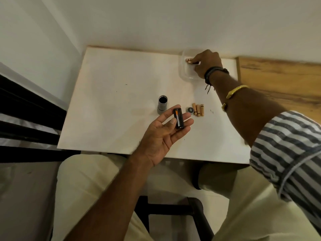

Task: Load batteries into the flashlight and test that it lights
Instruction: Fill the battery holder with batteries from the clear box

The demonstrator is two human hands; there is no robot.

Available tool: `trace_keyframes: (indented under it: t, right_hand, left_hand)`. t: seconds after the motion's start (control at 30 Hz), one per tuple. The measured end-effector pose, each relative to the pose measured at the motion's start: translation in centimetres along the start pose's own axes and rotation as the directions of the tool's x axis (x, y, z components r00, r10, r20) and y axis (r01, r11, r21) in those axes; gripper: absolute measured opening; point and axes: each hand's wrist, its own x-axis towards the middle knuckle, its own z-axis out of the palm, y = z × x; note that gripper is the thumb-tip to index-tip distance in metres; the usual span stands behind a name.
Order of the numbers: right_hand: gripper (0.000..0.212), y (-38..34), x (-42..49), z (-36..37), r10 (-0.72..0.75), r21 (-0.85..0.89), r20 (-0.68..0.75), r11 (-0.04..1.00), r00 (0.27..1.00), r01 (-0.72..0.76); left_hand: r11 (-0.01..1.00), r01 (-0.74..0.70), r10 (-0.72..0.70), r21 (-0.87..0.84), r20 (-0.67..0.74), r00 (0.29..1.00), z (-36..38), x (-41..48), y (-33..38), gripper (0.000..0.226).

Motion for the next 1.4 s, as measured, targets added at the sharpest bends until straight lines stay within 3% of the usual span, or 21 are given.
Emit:
trace_keyframes:
  t: [0.23,0.4,0.63,0.77,0.87,0.93,1.0,1.17,1.4]
  right_hand:
    - [0.011,-0.2,-0.5,0.9,-0.014,-0.099,-0.071,0.995,0.997,0.007]
    - [0.009,-0.1,-0.3,0.9,0.057,-0.026,-0.081,0.998,0.995,-0.059]
    - [0.047,0.0,-1.6,0.8,0.032,0.288,-0.087,0.958,0.996,-0.006]
    - [0.049,-0.3,-5.3,-0.7,0.067,0.628,-0.042,0.778,0.997,-0.026]
    - [0.041,-0.6,-10.1,-1.8,0.045,0.856,0.076,0.509,0.996,-0.088]
    - [0.03,-0.7,-13.5,-2.1,-0.003,0.92,0.109,0.378,0.994,-0.1]
    - [0.023,-0.6,-17.0,-2.0,-0.011,0.941,0.111,0.324,0.994,-0.102]
    - [0.017,-0.2,-23.3,-1.6,0.027,0.914,-0.028,0.406,0.999,0.015]
    - [0.016,-0.1,-27.1,-1.6,-0.127,0.67,-0.294,0.679,0.947,0.299]
  left_hand:
    - [1.0,-0.005,0.004,-0.015,-0.02,1.0,0.0,0.1,0.0,0.041]
    - [1.0,-0.009,0.008,-0.006,-0.047,0.999,-0.2,-0.2,-0.3,0.041]
    - [1.0,-0.006,0.005,-0.008,-0.087,0.996,-0.4,0.7,-0.3,0.036]
    - [1.0,-0.02,0.017,-0.024,-0.114,0.993,-0.3,0.7,-0.3,0.034]
    - [0.999,-0.047,0.043,-0.025,-0.147,0.988,-0.1,0.5,-0.2,0.031]
    - [0.998,-0.062,0.059,-0.009,-0.159,0.985,0.1,0.4,-0.1,0.028]
    - [0.997,-0.073,0.074,0.016,-0.168,0.983,0.3,0.1,-0.1,0.026]
    - [0.99,-0.082,0.103,0.114,-0.186,0.977,0.6,-0.9,-0.5,0.024]
    - [0.985,-0.078,0.106,0.156,-0.184,0.977,0.8,-2.2,-0.7,0.028]
